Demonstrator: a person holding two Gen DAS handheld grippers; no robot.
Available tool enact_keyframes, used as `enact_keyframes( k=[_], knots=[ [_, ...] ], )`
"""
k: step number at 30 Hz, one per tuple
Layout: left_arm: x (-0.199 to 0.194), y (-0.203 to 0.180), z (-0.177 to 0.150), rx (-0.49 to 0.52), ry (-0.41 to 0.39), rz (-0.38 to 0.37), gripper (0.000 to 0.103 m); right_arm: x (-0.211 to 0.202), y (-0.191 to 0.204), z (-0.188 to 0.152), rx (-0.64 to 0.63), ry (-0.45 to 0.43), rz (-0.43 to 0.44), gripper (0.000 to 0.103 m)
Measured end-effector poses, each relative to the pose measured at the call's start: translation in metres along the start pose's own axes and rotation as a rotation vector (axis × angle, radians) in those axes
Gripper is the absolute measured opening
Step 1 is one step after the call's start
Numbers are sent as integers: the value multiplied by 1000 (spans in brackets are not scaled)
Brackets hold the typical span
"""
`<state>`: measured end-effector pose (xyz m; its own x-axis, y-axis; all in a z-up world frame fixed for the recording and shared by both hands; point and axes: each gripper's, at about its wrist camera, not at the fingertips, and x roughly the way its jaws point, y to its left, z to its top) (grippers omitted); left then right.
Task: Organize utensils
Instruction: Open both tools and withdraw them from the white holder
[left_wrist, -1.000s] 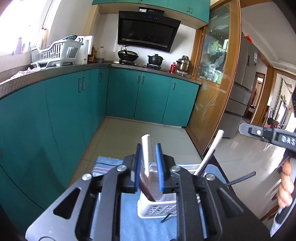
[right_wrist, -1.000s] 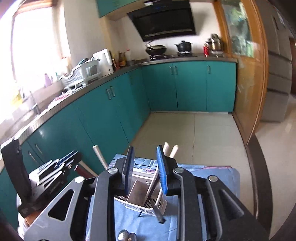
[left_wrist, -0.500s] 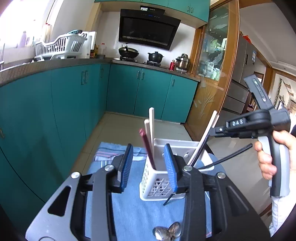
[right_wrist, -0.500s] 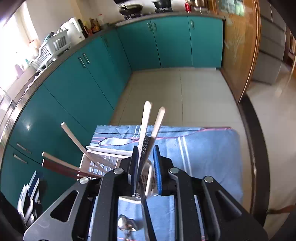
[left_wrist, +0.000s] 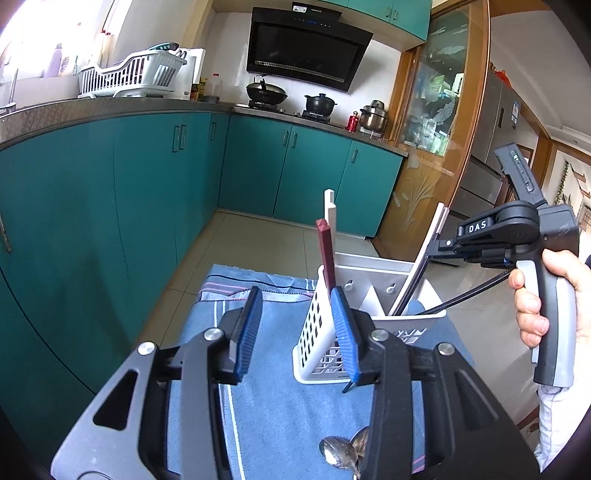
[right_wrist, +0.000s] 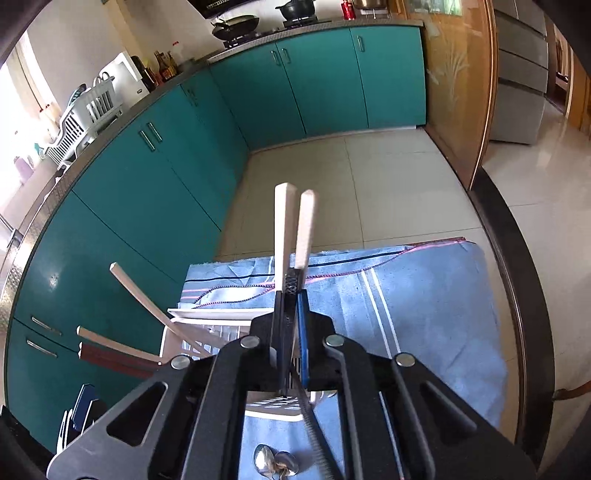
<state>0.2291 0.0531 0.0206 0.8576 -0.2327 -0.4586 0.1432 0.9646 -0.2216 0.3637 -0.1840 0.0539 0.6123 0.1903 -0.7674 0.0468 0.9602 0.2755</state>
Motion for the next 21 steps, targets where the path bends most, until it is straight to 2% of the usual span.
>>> enact_keyframes(
  k=[11, 17, 21],
  knots=[
    [5, -3, -3, 6, 14, -2, 38, -24, -9, -3, 23, -75, 62, 7],
    [10, -2, -4, 9, 28, 0, 39, -33, -17, -3, 71, -108, 127, 7],
    [14, -2, -5, 9, 34, 1, 39, -38, -27, -2, 102, -144, 137, 7]
  ],
)
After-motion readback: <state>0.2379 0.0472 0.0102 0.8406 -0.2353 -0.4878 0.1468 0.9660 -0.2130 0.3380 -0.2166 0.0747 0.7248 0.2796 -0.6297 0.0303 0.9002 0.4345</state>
